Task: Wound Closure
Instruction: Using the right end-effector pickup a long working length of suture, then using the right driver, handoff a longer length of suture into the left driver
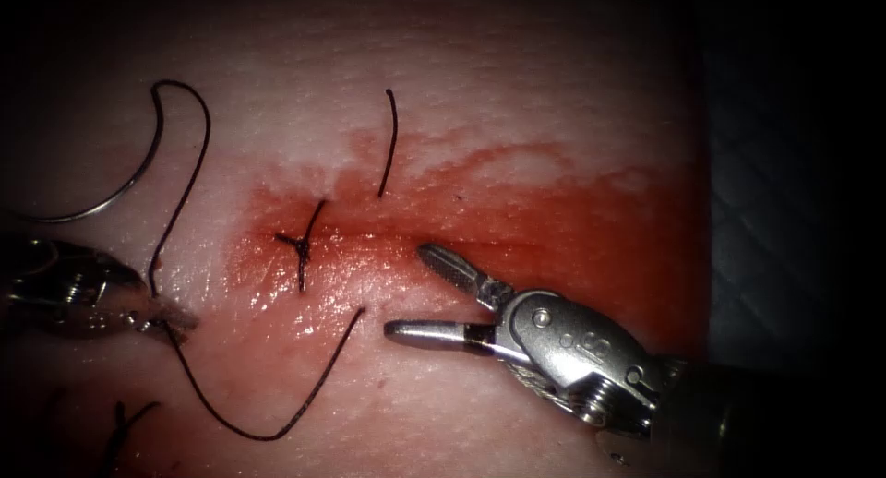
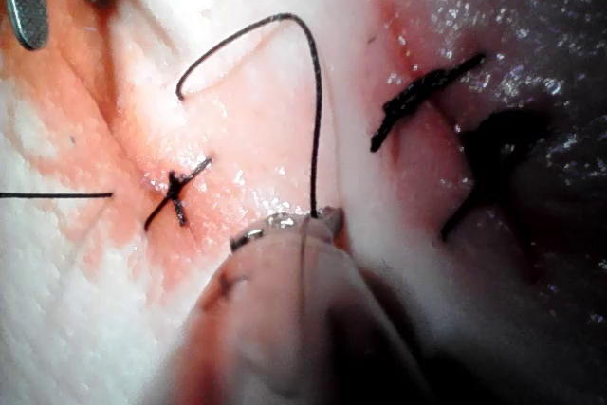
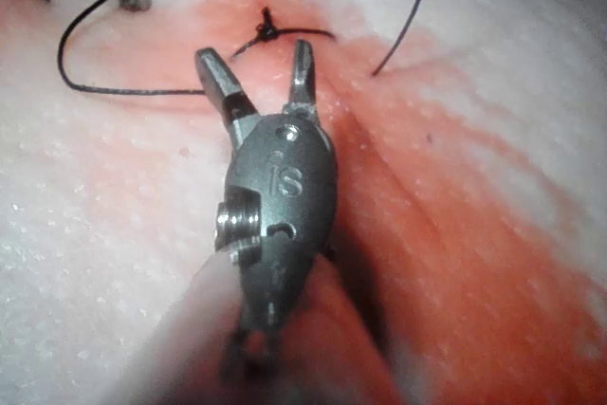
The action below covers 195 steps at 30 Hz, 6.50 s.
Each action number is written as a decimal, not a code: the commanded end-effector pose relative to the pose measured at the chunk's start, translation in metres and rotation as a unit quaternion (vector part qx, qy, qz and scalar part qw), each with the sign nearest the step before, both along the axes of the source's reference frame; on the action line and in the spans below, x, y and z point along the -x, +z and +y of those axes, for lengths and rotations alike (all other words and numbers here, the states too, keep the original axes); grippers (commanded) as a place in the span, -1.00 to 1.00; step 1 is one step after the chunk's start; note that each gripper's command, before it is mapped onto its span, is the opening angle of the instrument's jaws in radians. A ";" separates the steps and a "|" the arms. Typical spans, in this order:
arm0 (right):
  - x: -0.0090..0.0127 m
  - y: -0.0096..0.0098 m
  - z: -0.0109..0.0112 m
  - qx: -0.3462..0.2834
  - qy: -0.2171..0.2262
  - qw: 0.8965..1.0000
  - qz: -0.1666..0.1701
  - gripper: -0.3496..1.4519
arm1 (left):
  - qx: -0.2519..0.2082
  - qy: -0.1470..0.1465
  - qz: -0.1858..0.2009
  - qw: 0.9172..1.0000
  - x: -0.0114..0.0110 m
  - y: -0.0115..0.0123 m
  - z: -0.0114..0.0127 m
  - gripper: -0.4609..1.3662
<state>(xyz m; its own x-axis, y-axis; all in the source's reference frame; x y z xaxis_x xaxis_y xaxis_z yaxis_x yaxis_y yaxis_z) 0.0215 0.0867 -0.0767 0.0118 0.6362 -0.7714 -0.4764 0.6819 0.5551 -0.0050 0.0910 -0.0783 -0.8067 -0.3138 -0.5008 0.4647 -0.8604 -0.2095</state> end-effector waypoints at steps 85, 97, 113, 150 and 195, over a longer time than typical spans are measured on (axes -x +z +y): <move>-0.0062 -0.0086 -0.0010 -0.192 -0.137 0.967 -0.096 -1.00 | 0.001 -0.185 -0.052 0.981 0.0102 -0.0131 0.0048 -0.88; -0.0037 -0.0093 -0.0001 -0.167 -0.125 0.975 -0.079 -1.00 | -0.008 -0.167 -0.064 0.984 0.0098 -0.0122 0.0050 0.49; -0.0018 -0.0115 -0.0012 -0.158 -0.136 0.975 -0.075 -1.00 | 0.041 -0.195 -0.090 0.976 0.0082 -0.0102 0.0094 0.14; -0.0014 -0.0117 -0.0014 -0.146 -0.130 0.978 -0.067 -1.00 | 0.051 -0.165 -0.101 0.980 0.0099 -0.0051 0.0078 0.14; 0.0022 -0.0095 0.0012 -0.088 -0.075 0.993 -0.016 0.73 | 0.062 -0.185 -0.095 0.976 0.0049 -0.0106 0.0082 -0.88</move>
